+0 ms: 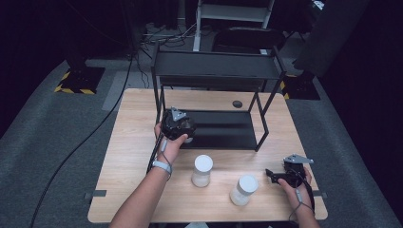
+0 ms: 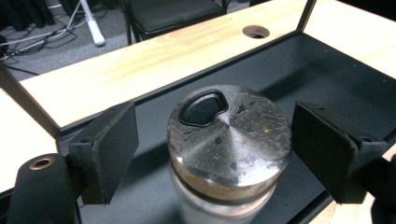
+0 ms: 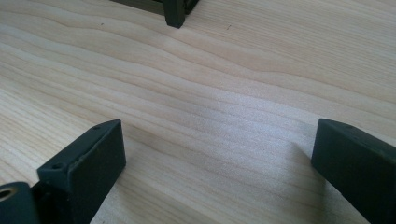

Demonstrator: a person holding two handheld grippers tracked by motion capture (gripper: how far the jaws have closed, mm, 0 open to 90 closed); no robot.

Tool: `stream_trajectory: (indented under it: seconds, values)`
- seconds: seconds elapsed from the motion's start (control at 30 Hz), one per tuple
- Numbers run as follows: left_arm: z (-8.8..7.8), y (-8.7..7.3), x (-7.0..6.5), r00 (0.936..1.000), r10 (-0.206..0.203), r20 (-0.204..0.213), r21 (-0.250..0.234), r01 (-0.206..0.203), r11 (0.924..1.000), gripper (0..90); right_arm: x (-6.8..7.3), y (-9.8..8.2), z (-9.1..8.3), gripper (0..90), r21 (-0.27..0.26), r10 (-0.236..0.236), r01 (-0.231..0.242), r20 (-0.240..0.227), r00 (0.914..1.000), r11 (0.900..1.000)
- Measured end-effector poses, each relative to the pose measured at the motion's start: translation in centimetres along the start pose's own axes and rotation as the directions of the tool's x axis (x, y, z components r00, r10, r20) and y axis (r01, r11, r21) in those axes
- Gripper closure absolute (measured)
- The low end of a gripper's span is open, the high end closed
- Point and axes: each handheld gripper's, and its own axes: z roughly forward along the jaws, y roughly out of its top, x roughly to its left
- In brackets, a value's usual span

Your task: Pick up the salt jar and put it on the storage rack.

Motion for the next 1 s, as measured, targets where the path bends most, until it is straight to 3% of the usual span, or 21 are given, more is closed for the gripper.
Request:
stream_trajectory:
  seconds: [0.17,0.43,1.0]
  values:
    - [-1.6,0.1,0.0,0.9999,-0.002,0.011,-0.008,0.002,1.0,15.3,0.0,0.0,0.0,2.7,-0.001,-0.001,0.001,0.0,1.0,1.0]
    - [-4.7,0.0,-0.6,0.9998,0.016,-0.01,-0.026,-0.016,0.9995,15.0,0.0,0.0,0.0,2.7,0.0,-0.001,0.001,0.0,1.0,1.0]
    - [-8.6,-1.2,-1.1,0.999,0.044,0.006,-0.031,-0.044,0.9986,14.9,-0.3,0.2,0.1,2.7,0.003,-0.009,0.009,-0.011,0.9999,1.0]
